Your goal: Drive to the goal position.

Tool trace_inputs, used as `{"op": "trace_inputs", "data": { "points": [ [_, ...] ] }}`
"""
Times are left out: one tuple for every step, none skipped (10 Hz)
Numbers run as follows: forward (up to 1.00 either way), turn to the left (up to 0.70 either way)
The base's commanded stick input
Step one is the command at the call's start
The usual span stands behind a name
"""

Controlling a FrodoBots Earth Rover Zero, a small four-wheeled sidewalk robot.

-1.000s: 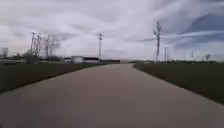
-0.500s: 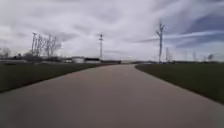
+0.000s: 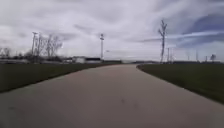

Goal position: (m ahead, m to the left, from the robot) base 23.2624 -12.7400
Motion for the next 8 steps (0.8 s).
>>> {"op": "trace_inputs", "data": {
  "points": [
    [1.0,-0.01],
    [1.0,0.0],
    [1.0,-0.02],
    [1.0,-0.02],
    [1.0,-0.07],
    [1.0,-0.12],
    [1.0,-0.24],
    [1.0,0.0]
  ]
}}
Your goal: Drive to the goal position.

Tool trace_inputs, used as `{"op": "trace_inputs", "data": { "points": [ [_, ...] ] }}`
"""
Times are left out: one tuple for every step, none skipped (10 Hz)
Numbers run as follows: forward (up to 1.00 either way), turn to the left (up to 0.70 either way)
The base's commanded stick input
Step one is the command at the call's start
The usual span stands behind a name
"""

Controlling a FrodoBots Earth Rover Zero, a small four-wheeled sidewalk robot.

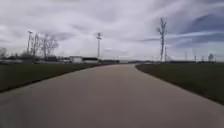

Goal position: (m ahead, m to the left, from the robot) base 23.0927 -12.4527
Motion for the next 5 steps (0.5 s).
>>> {"op": "trace_inputs", "data": {
  "points": [
    [1.0,0.0],
    [1.0,0.0],
    [1.0,0.0],
    [1.0,0.0],
    [1.0,0.0]
  ]
}}
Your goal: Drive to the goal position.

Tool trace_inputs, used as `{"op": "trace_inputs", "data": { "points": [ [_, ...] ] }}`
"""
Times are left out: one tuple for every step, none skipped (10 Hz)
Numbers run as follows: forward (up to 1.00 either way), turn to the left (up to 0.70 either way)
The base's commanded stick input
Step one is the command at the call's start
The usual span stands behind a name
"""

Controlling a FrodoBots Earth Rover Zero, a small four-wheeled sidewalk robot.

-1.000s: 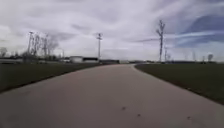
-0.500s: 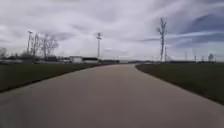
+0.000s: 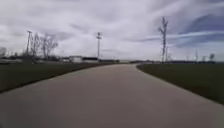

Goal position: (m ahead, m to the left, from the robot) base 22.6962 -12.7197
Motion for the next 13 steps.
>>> {"op": "trace_inputs", "data": {
  "points": [
    [1.0,0.0],
    [1.0,0.0],
    [1.0,0.0],
    [1.0,0.0],
    [1.0,0.0],
    [1.0,0.0],
    [1.0,-0.01],
    [1.0,-0.03],
    [1.0,-0.07],
    [1.0,-0.31],
    [1.0,-0.32],
    [1.0,-0.19],
    [1.0,-0.05]
  ]
}}
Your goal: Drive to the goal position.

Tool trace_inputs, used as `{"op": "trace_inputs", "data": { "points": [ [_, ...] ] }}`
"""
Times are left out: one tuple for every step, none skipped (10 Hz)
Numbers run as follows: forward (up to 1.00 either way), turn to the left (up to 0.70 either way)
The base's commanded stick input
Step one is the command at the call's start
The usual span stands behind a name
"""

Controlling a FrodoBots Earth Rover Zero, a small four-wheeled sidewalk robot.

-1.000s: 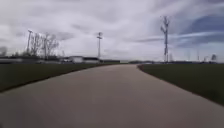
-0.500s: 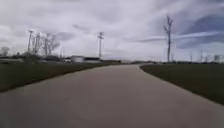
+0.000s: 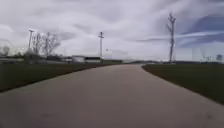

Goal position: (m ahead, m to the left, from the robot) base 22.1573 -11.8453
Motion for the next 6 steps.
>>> {"op": "trace_inputs", "data": {
  "points": [
    [1.0,0.0],
    [1.0,0.0],
    [1.0,0.0],
    [1.0,0.0],
    [1.0,0.0],
    [1.0,0.0]
  ]
}}
